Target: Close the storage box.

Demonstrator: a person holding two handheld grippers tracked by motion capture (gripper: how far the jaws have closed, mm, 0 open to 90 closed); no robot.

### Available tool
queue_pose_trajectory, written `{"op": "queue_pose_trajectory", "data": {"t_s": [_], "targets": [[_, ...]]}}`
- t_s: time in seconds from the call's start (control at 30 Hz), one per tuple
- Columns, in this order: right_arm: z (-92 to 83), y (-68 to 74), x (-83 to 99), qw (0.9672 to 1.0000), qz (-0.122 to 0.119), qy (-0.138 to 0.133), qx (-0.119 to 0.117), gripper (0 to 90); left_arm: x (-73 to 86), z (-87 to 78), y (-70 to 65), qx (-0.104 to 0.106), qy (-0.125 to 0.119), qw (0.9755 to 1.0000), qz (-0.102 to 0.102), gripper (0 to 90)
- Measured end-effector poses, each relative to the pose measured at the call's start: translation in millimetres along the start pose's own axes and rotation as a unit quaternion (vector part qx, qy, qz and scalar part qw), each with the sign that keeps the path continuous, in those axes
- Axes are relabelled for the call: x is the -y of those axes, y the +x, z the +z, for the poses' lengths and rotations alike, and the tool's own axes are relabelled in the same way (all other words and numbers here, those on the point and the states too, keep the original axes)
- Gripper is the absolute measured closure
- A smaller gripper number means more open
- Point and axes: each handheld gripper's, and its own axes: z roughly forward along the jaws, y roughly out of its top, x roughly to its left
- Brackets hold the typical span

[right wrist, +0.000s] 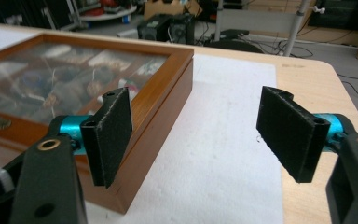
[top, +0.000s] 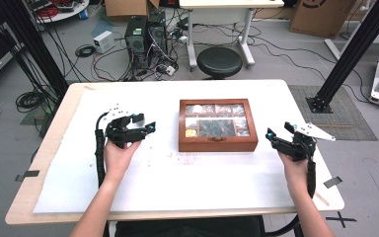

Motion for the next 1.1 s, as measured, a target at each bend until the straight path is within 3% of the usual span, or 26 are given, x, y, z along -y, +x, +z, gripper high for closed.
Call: {"op": "queue_pose_trajectory", "data": {"t_s": [0.07, 0.3, 0.53, 1.1], "targets": [[0.6, -3.8, 0.3, 0.9999, 0.012, -0.008, -0.004, 27.9, 0.6, -1.3, 0.3, -0.002, -0.001, 1.0000, -0.001, 35.0], [4.8, -9.2, 1.3, 0.9998, 0.016, -0.007, -0.005, 30.1, 2.9, -6.6, 2.0, -0.011, 0.002, 0.9999, 0.000, 35.0], [7.5, -7.3, 1.6, 1.0000, 0.005, -0.005, -0.001, 30.1, 3.4, -10.3, 2.7, -0.015, -0.002, 0.9999, 0.002, 35.0], [9.1, -6.8, 2.6, 1.0000, 0.004, 0.002, 0.000, 30.0, 4.7, -7.0, 1.9, -0.017, 0.006, 0.9998, 0.006, 35.0]]}}
